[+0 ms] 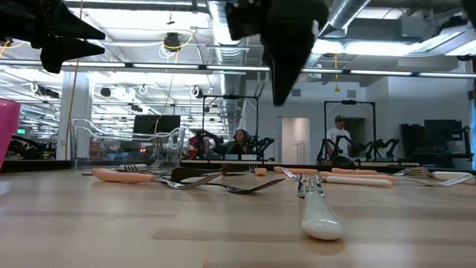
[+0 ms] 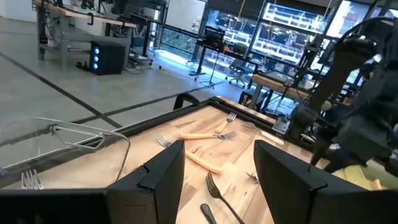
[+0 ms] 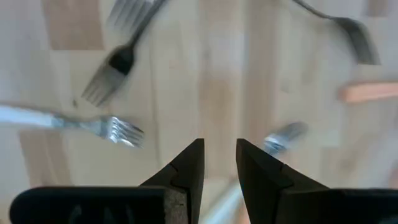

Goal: Sort silverware by color (type)
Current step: Put the white fork into the transparent bin

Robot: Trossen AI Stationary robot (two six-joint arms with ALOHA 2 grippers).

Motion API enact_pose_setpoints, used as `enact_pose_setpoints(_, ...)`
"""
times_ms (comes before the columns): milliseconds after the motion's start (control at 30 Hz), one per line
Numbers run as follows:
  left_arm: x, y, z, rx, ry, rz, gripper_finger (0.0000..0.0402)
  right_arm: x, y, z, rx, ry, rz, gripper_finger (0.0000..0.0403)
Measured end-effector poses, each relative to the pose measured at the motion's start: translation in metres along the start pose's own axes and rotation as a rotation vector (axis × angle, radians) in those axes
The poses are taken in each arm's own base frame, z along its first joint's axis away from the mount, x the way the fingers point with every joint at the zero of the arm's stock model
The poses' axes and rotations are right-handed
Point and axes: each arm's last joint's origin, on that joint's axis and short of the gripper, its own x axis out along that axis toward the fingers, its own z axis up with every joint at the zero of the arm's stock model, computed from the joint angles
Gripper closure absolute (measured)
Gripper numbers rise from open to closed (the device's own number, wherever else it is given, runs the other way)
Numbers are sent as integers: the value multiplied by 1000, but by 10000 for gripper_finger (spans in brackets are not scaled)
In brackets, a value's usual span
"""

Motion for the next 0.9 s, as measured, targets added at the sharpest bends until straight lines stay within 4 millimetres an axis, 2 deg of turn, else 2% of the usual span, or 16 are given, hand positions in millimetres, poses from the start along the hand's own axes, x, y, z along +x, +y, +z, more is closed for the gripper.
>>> enact_pose_setpoints(133, 0, 0, 0, 0, 0, 2, 223, 4, 15, -22, 82, -277, 86, 284)
enact_pose_setpoints(267, 0, 0, 0, -3, -2, 5, 223, 11, 40, -45, 6, -485, 163, 284)
enact_pose_setpoints(367, 0, 0, 0, -13, -4, 9, 223, 23, 57, -62, -107, -522, 181, 284)
enact_pose_setpoints(667, 0, 2, 1, -15, -33, 73, 223, 37, 89, -79, -416, -483, 226, 281)
enact_pose_setpoints(767, 0, 2, 1, -15, -36, 79, 223, 39, 93, -76, -454, -504, 227, 264)
enact_pose_setpoints(900, 0, 2, 1, -15, -36, 79, 223, 41, 99, -79, -546, -512, 213, 218)
